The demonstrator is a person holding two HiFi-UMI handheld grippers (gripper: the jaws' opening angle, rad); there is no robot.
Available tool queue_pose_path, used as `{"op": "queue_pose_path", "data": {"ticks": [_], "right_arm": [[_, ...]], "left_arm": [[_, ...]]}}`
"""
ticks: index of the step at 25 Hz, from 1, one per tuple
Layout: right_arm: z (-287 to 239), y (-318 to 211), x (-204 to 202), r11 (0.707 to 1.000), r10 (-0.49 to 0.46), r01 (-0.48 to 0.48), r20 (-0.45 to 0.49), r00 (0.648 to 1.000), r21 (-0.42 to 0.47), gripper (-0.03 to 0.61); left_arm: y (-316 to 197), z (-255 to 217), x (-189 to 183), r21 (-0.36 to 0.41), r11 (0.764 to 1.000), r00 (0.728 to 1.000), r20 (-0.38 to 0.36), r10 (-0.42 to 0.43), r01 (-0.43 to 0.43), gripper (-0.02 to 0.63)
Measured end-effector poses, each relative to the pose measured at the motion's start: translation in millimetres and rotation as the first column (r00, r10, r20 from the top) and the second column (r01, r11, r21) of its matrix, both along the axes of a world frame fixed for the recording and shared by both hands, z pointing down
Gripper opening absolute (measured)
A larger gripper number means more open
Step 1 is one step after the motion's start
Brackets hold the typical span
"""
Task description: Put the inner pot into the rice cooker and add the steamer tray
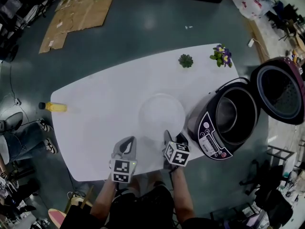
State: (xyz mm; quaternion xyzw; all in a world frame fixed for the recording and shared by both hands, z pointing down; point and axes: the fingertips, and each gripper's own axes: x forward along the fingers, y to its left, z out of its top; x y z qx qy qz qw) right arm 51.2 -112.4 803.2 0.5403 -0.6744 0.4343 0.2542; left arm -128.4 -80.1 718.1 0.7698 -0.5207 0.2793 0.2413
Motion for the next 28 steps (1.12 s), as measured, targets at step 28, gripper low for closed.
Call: {"op": "queue_pose_path", "data": {"ticks": [28], "right_arm": [[-25.8,7.1,-23.0,0.988,-0.148,0.153,-0.127,0.981,0.024,0.012]], "left_arm": [[12.8,-31.2,-40.6,0.058,0.995,0.996,0.020,-0.086,0.085,0.011]]}}
